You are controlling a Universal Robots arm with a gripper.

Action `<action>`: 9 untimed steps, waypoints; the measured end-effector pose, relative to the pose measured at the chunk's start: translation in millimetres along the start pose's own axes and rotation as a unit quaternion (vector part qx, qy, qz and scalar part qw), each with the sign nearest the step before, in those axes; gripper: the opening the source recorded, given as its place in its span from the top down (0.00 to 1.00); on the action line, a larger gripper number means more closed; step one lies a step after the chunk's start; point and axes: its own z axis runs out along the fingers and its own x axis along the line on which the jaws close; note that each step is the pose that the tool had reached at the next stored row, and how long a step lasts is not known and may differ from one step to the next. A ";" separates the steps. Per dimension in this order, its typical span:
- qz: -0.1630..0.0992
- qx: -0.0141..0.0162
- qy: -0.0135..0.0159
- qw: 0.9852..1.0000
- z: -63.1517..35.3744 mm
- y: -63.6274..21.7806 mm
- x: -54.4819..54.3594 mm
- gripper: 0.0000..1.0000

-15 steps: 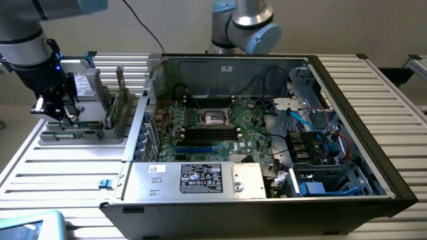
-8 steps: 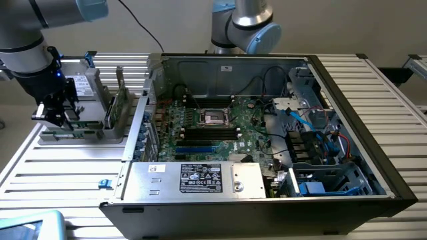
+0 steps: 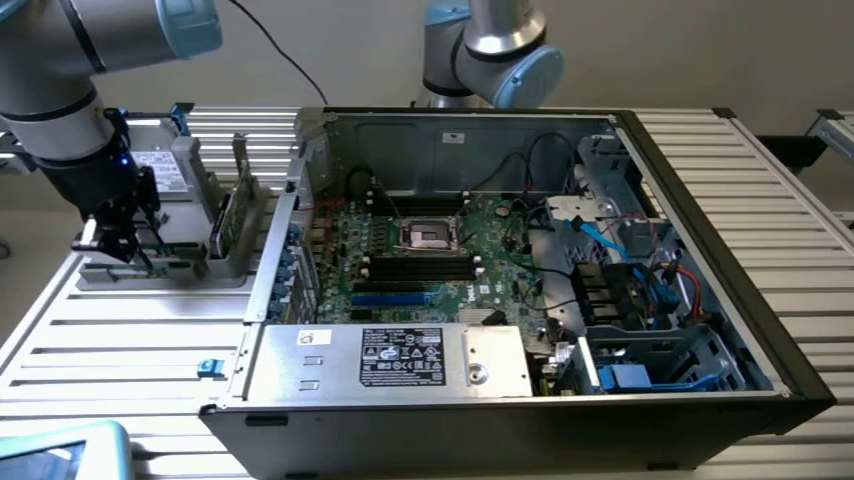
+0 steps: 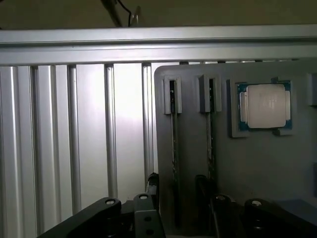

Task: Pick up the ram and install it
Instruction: 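Pick up the ram and move it above insertion slot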

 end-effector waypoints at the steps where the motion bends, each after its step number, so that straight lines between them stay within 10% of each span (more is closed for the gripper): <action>1: 0.000 0.000 0.000 1.000 1.8 -0.1 0.1 0.57; 9: 0.000 0.001 0.005 1.000 5.9 1.4 -3.2 0.57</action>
